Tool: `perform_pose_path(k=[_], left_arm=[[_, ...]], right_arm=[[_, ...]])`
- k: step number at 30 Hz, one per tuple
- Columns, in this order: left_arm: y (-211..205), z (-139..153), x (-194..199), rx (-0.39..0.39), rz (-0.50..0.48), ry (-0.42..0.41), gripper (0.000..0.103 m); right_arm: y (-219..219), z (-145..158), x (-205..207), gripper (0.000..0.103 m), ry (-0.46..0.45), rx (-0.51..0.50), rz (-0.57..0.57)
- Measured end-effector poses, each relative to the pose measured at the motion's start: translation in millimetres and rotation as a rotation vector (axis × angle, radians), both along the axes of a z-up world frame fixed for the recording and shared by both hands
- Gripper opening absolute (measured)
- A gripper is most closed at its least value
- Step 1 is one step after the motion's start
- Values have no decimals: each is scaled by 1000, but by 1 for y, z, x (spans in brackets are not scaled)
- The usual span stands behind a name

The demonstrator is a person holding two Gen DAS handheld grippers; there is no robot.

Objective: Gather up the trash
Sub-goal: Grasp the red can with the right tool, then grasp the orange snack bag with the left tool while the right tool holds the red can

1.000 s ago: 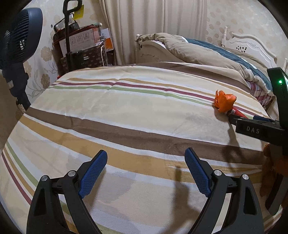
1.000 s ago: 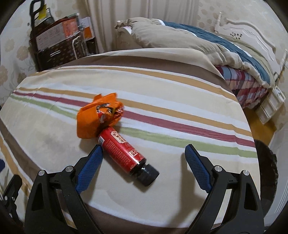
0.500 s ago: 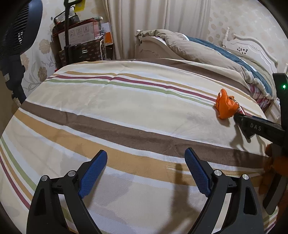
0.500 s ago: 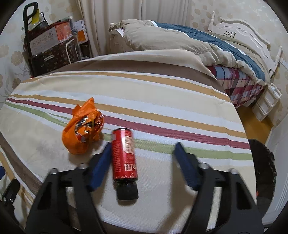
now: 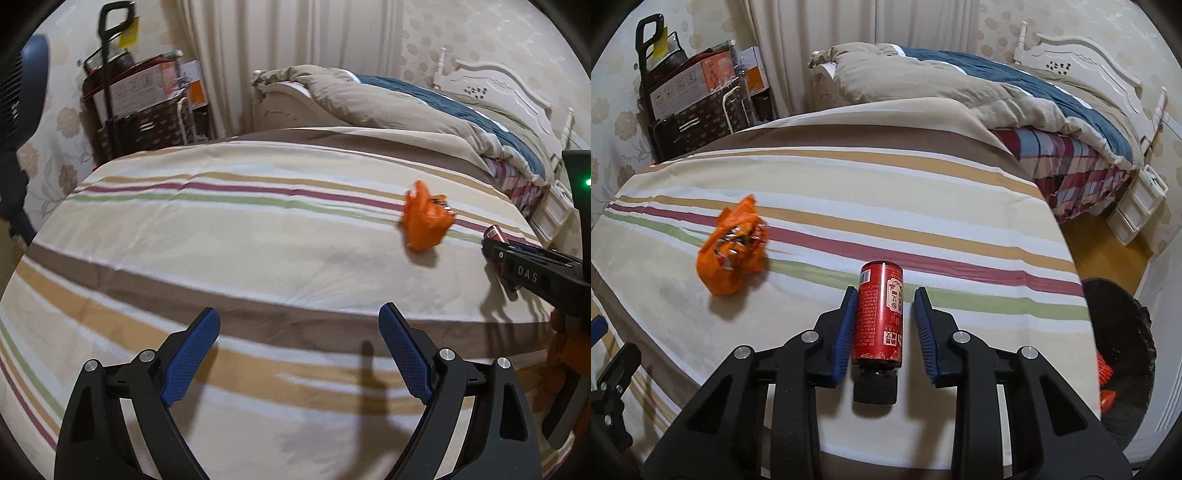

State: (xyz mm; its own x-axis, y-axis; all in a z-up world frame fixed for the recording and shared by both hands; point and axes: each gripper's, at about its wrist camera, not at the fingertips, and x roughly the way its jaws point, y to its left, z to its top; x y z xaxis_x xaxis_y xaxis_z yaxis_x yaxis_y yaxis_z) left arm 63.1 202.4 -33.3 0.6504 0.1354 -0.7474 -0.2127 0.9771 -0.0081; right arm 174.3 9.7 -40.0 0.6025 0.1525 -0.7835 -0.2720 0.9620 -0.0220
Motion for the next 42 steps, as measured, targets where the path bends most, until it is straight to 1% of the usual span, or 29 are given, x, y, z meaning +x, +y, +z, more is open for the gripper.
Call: perform_pose_path(k=[8,11,18,22,28,30,31,32,33,35,37,42], left_arm=[[-44,1,34,32,-91,-3,87],[-56,0,47,39,-110,0,87],[-71,2,73,61,-121,-10,87],[-75,1,87,70,-116,-3,87],[-74,1,95,73,-111,1,87],[-74,1,95,68,-119,-2,79],[-74,0,95,67,-129,5,68],[-75,-1,97,67,-134,16,62],[-75,-3,98,63,-140,25,58],[-75,-5,99,52,-148,38,43],[-74,-5,97,44,-151,37,41],[-76,-4,90,51,-162,29,39]], right_arm=[[-25,0,0,28,0,0,-6],[-29,-1,1,28,0,1,-5],[-37,-1,0,28,3,14,8],[-40,-1,0,28,7,28,12],[-40,-1,0,28,8,32,13],[-41,-1,0,28,7,30,13],[-40,-1,0,28,7,28,13],[-40,-1,0,28,6,25,15],[-39,-1,0,28,6,22,16],[-39,0,-2,27,5,19,18],[-38,0,-3,23,4,20,17],[-39,0,-9,23,6,30,13]])
